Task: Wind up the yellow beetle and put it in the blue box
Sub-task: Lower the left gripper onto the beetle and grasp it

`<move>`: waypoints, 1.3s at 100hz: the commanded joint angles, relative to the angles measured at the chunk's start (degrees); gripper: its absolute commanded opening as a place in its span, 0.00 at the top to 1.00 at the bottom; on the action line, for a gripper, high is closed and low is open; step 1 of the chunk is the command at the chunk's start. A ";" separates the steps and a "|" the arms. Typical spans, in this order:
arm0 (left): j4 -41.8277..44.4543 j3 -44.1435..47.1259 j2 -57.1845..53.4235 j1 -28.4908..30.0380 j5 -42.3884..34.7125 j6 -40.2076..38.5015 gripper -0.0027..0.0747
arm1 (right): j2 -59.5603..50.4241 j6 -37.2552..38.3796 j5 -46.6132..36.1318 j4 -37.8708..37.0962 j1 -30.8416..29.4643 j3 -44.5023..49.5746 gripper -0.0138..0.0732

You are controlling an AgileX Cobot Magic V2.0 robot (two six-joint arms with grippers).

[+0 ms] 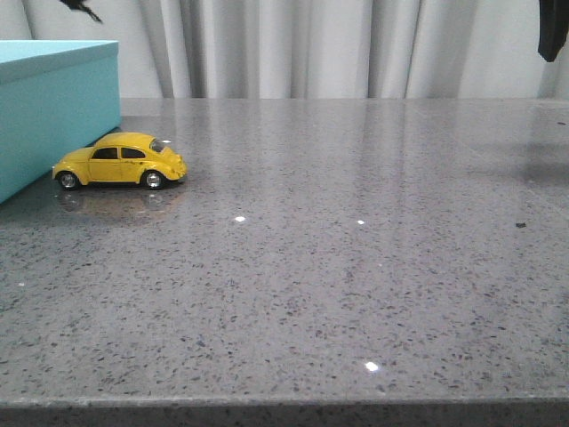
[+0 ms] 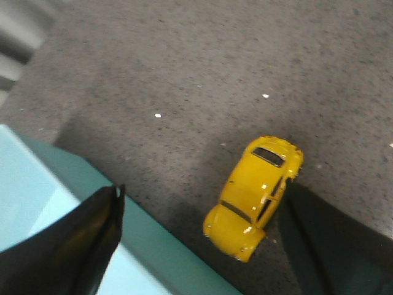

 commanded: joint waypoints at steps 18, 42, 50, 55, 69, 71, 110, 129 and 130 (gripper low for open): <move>-3.67 -11.35 8.51 -0.50 11.59 6.78 0.30 | -2.62 -1.25 -1.61 -0.79 -0.02 -1.44 0.23; -3.73 -11.75 13.09 -0.50 13.08 9.25 0.30 | -2.62 -1.29 -1.99 -0.79 -0.02 -1.44 0.23; -3.73 -11.75 14.47 -0.50 12.58 9.25 0.30 | -2.62 -1.29 -2.16 -0.79 -0.02 -1.44 0.23; -3.73 -11.75 15.24 -0.50 12.46 9.25 0.30 | -2.62 -1.29 -2.24 -0.79 -0.02 -1.44 0.23; -3.73 -11.75 17.51 -0.50 11.66 9.25 0.30 | -2.62 -1.29 -2.42 -0.79 -0.02 -1.44 0.23; -3.73 -11.75 17.85 -0.50 11.49 9.25 0.30 | -2.62 -1.29 -2.42 -0.79 -0.02 -1.44 0.23; -3.52 -11.75 19.83 -0.50 10.48 9.25 0.30 | -2.62 -1.29 -2.52 -0.79 -0.02 -1.44 0.23; -3.52 -11.75 21.37 -0.50 11.58 9.02 0.30 | -2.62 -1.29 -2.57 -0.79 -0.02 -1.44 0.23; -3.52 -11.75 21.48 -0.50 11.65 9.03 0.30 | -2.62 -1.29 -2.57 -0.79 -0.02 -1.44 0.23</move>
